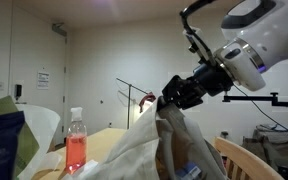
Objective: Move the bag backwards
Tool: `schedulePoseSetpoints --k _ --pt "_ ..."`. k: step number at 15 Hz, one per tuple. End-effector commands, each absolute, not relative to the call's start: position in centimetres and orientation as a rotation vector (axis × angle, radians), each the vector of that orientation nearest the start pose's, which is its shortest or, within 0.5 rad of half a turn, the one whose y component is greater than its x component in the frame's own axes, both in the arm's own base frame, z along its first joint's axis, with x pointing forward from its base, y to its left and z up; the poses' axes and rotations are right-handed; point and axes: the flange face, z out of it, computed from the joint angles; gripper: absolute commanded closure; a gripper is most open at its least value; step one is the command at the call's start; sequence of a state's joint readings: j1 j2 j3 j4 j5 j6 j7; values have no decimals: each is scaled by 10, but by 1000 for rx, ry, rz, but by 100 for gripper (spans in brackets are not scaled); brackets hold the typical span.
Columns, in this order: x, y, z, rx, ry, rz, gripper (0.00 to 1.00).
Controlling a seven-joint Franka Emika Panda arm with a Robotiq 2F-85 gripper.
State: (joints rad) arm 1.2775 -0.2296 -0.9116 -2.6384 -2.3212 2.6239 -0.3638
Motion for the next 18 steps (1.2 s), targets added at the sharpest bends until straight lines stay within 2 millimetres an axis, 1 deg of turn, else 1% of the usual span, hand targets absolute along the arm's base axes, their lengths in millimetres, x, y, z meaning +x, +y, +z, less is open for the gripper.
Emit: schedulePoseSetpoints --k 1,2,3,5,6,8,10,13,15,16,17,18 --pt "354 188 245 185 2127 59 79" --pt "351 193 242 163 2143 54 79" --pt "351 198 242 151 2132 51 81" --pt "352 203 246 149 2112 61 96" --pt "353 204 247 152 2109 67 100" --pt "355 203 255 158 2105 87 100" --pt "360 196 267 203 2088 119 99" --pt "368 174 287 310 2048 147 99" --pt "375 153 302 396 2035 178 99" --pt "377 146 306 427 2043 201 99" --pt "373 160 279 374 2086 139 96" --pt "375 151 284 401 2086 150 96"
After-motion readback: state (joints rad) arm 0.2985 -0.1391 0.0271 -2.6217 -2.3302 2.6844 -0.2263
